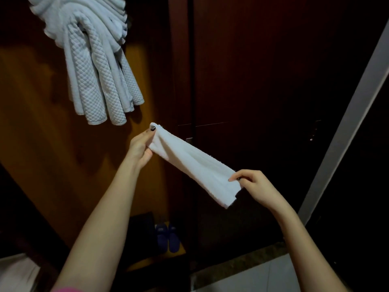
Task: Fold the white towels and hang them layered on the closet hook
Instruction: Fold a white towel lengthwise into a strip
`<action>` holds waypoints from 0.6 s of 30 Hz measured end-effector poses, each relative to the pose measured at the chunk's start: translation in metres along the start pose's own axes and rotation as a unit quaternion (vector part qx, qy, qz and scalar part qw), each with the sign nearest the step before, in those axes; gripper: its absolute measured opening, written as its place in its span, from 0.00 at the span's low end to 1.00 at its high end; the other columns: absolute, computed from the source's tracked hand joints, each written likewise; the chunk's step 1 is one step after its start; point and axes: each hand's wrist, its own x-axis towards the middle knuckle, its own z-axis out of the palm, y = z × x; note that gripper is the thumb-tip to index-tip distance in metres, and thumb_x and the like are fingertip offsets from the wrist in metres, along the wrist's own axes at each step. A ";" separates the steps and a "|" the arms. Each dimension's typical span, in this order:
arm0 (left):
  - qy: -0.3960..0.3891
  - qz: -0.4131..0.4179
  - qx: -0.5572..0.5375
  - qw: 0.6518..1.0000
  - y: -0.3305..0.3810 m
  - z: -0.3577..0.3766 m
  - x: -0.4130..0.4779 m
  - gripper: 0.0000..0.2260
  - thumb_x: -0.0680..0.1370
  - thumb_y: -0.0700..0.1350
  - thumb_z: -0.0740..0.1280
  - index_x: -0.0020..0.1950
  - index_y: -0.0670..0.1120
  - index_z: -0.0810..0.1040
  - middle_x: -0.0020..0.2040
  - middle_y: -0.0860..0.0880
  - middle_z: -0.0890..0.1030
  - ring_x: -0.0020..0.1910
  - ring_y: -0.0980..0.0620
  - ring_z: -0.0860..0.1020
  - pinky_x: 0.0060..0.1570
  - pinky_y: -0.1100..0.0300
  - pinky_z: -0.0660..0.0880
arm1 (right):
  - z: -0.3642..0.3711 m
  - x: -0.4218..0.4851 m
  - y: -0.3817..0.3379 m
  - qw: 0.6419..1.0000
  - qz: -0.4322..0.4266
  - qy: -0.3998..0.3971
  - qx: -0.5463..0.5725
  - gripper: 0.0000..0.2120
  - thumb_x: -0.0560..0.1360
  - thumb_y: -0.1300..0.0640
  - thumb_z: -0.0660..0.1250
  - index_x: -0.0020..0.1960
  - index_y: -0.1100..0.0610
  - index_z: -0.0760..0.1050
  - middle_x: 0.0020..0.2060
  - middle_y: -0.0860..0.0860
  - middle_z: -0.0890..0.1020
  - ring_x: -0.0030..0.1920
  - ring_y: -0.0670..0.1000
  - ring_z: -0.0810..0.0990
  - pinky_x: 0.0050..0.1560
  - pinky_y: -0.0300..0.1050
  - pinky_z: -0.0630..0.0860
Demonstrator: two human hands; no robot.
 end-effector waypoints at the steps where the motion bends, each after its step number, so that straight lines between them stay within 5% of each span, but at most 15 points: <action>1: 0.002 0.004 0.015 1.000 0.002 0.002 0.000 0.07 0.79 0.39 0.67 0.55 0.38 0.79 0.46 0.45 0.85 0.48 0.51 0.83 0.49 0.58 0.80 | 0.003 0.001 0.001 1.000 0.009 -0.015 0.010 0.18 0.78 0.66 0.59 0.46 0.45 0.81 0.44 0.51 0.83 0.41 0.50 0.79 0.45 0.46 0.76; 3: 0.009 0.003 0.031 0.999 0.008 0.007 0.000 0.06 0.79 0.40 0.67 0.54 0.38 0.78 0.48 0.44 0.84 0.50 0.51 0.81 0.51 0.58 0.79 | 0.008 0.000 0.000 0.996 0.018 -0.058 0.060 0.14 0.81 0.59 0.60 0.47 0.44 0.81 0.47 0.44 0.82 0.44 0.39 0.79 0.44 0.34 0.77; 6: 0.020 -0.014 0.032 0.999 0.020 0.015 0.000 0.08 0.79 0.42 0.68 0.54 0.37 0.78 0.50 0.43 0.83 0.52 0.51 0.81 0.51 0.59 0.79 | 0.021 0.000 -0.008 0.989 0.065 -0.103 0.089 0.19 0.81 0.42 0.56 0.50 0.50 0.83 0.47 0.37 0.80 0.45 0.39 0.79 0.42 0.33 0.77; 8: 0.027 -0.024 0.023 0.999 0.028 0.025 -0.001 0.05 0.79 0.39 0.67 0.51 0.37 0.78 0.48 0.43 0.82 0.48 0.52 0.82 0.49 0.59 0.80 | 0.034 0.001 -0.014 0.989 0.074 -0.117 0.058 0.28 0.76 0.33 0.55 0.41 0.55 0.80 0.36 0.40 0.79 0.33 0.39 0.75 0.37 0.36 0.73; 10: 0.034 -0.033 0.029 0.998 0.032 0.037 -0.001 0.02 0.79 0.36 0.66 0.48 0.37 0.77 0.46 0.43 0.81 0.45 0.52 0.81 0.49 0.60 0.79 | 0.051 0.000 -0.019 0.989 0.057 -0.133 0.003 0.30 0.70 0.26 0.57 0.32 0.54 0.68 0.24 0.42 0.67 0.25 0.41 0.64 0.31 0.41 0.62; 15: 0.051 -0.022 0.064 0.996 0.036 0.049 -0.001 0.07 0.78 0.35 0.68 0.55 0.36 0.77 0.47 0.44 0.80 0.49 0.51 0.80 0.62 0.55 0.75 | 0.079 -0.002 -0.016 0.993 0.049 -0.104 -0.025 0.21 0.70 0.39 0.72 0.37 0.58 0.77 0.28 0.44 0.73 0.27 0.40 0.69 0.27 0.35 0.61; 18: 0.072 -0.008 0.065 0.995 0.040 0.037 0.000 0.09 0.78 0.35 0.68 0.57 0.36 0.77 0.49 0.44 0.81 0.58 0.49 0.78 0.68 0.53 0.71 | 0.075 -0.004 -0.010 0.992 0.057 -0.068 0.088 0.14 0.74 0.51 0.72 0.36 0.59 0.74 0.31 0.51 0.71 0.32 0.47 0.70 0.32 0.42 0.61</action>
